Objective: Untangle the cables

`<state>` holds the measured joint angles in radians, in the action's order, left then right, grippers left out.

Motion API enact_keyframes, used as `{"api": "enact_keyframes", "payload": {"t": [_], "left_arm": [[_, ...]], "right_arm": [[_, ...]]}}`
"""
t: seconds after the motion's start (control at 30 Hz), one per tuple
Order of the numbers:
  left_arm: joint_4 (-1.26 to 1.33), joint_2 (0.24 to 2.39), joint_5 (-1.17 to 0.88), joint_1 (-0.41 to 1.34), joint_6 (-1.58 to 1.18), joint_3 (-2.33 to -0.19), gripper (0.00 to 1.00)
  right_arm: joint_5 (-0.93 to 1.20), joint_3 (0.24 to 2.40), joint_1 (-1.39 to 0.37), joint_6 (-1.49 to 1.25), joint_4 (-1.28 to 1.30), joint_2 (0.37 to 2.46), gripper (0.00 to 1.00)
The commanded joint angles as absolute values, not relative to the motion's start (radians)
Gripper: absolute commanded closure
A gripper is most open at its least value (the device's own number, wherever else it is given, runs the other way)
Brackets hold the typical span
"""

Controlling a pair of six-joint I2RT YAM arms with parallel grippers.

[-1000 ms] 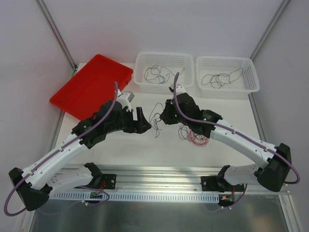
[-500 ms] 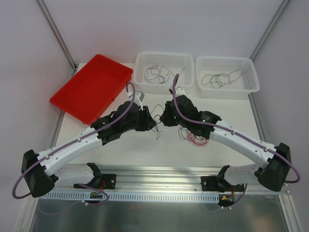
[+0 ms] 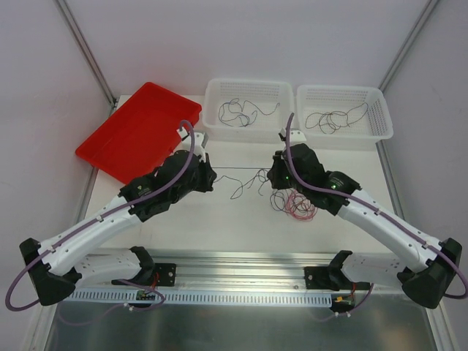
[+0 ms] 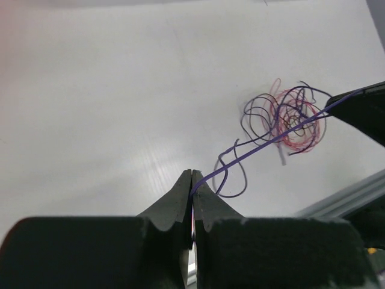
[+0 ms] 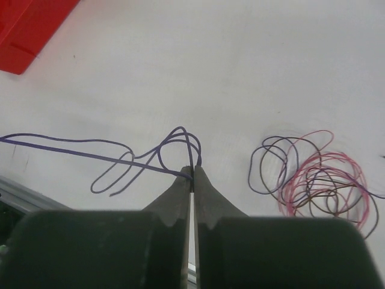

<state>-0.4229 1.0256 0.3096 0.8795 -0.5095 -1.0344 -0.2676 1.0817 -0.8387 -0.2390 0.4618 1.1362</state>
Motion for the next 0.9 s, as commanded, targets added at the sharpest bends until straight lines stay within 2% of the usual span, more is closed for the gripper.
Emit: {"api": "enact_keyframes", "payload": {"t": [0.0,0.27,0.33,0.37,0.4,0.47,0.63,0.83,0.87], "left_arm": [[-0.58,1.002,0.471,0.874,-0.351,-1.123,1.0],[-0.684,0.996,0.525,0.853,-0.322,-1.225,1.0],[-0.684,1.003,0.451,0.853,-0.343,-1.241,1.0],[-0.684,1.011,0.413,0.853,-0.369,-1.256,1.0],[-0.683,1.023,0.338,0.853,-0.383,-1.261,1.0],[-0.669,1.066,0.249,0.853,-0.441,-1.261,1.0],[-0.565,1.156,0.045,0.862,-0.528,-1.183,1.0],[-0.537,1.177,0.072,0.862,-0.566,-1.115,1.0],[-0.537,1.178,0.092,0.862,-0.563,-1.103,1.0]], "right_arm": [[-0.319,1.065,-0.769,-0.129,0.544,1.082,0.99],[-0.301,1.039,-0.689,-0.077,0.591,1.068,0.98],[-0.238,1.023,-0.687,-0.066,0.574,1.063,0.9],[-0.221,1.013,-0.686,-0.067,0.568,1.068,0.78],[-0.186,1.009,-0.687,-0.069,0.568,1.083,0.73],[-0.167,1.0,-0.686,-0.096,0.568,1.101,0.65],[-0.178,0.947,-0.686,-0.161,0.552,1.132,0.66],[-0.158,0.902,-0.684,-0.164,0.509,1.143,0.69],[-0.164,0.902,-0.684,-0.164,0.512,1.147,0.74]]}}
